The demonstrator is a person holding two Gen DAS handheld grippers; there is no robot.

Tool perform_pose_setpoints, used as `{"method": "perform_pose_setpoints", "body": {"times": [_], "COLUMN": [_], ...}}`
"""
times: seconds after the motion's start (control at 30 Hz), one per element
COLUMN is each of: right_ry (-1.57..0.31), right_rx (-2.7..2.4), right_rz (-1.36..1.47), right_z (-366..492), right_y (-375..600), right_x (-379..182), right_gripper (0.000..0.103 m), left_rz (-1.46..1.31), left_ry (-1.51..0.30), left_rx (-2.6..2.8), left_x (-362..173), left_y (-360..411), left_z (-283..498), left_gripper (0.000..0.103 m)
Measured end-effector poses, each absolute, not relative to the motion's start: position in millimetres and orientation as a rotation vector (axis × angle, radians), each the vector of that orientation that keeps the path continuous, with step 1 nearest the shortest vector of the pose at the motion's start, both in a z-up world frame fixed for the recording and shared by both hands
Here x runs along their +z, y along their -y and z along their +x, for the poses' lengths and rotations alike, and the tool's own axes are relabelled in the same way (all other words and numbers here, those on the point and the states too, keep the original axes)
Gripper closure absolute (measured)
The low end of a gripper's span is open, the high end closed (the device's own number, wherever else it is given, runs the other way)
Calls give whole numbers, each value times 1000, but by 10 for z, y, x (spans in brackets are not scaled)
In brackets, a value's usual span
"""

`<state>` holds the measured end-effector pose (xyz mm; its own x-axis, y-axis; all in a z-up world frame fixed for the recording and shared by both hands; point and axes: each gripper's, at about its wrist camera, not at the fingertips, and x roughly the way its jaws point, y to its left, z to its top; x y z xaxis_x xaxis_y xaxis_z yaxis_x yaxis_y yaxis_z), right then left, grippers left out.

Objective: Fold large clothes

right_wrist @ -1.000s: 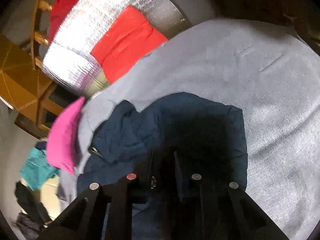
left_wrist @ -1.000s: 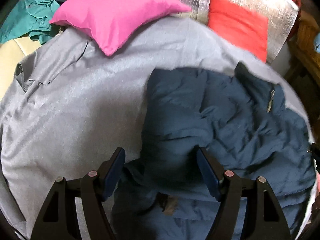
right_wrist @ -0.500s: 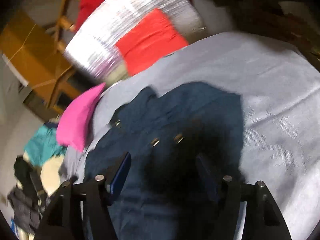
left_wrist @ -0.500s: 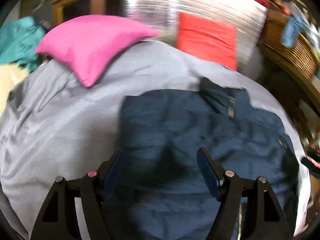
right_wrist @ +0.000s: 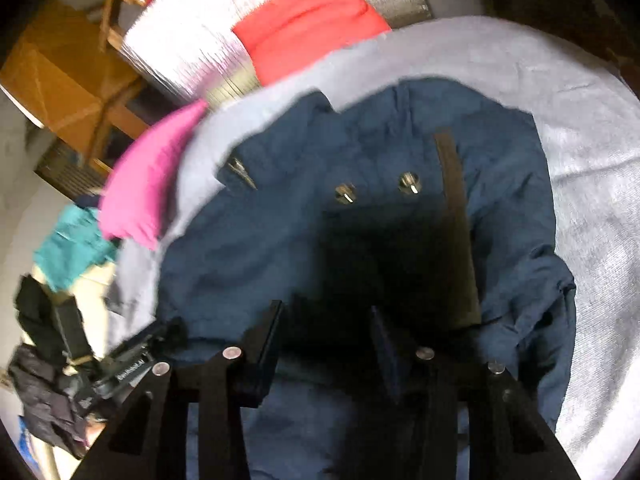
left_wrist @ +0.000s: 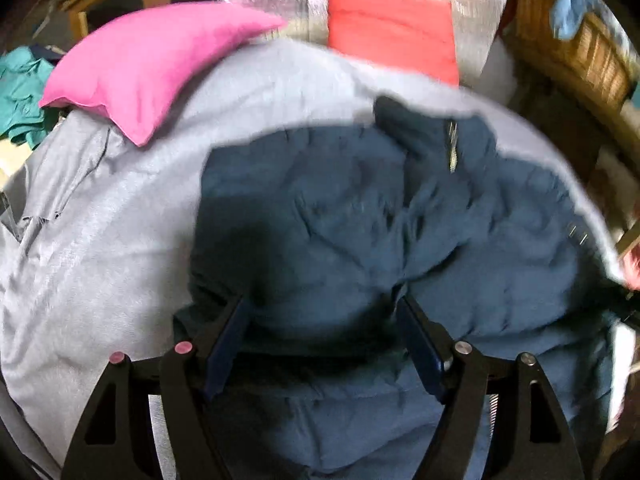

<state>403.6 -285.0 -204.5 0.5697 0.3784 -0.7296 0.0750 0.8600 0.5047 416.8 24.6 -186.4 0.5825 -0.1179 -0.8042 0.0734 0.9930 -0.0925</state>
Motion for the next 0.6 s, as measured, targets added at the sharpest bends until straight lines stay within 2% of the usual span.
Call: {"method": "perform_pose_setpoints", "body": {"times": [0.1,0.2,0.27,0.37,0.4,0.43,0.5,0.6], "right_ry": [-955,-1081,-1065,-1028,-1002,-975,-910,-837], "right_rx": [201,171,183,212,210,201,167,82], "right_rz": [493,478,496,532,539,548,592,669], "right_z": [4072,4222,4206,4102,4044,3986,3847,3703], "right_y": [2763,2705,2738,2883,2967,3022,3297,3705], "right_x": [-2038,-2350,-2333,-2198,-2132,-2076,-1963,-1903], "right_gripper": [56,55,55,53,49,39,30,30], "left_rz": [-72,-6,-6,-33,-66,-94,-160,-281], "left_ry": [-916,-1029,-1066,-1021,-995,-979,-948,-955], "left_rx": [-80,12,7,-14,-24,-26,-10,75], "left_x": [-1803,-2091,-2192,-2025,-1938,-1881,-1793,-1822], "left_y": [-341,-413,-441,-486,-544,-600,-753,-1023], "left_z": [4148,4311,4347,4310,4255,4228,4179,4188], "left_gripper": [26,25,25,25,25,25,25,20]}}
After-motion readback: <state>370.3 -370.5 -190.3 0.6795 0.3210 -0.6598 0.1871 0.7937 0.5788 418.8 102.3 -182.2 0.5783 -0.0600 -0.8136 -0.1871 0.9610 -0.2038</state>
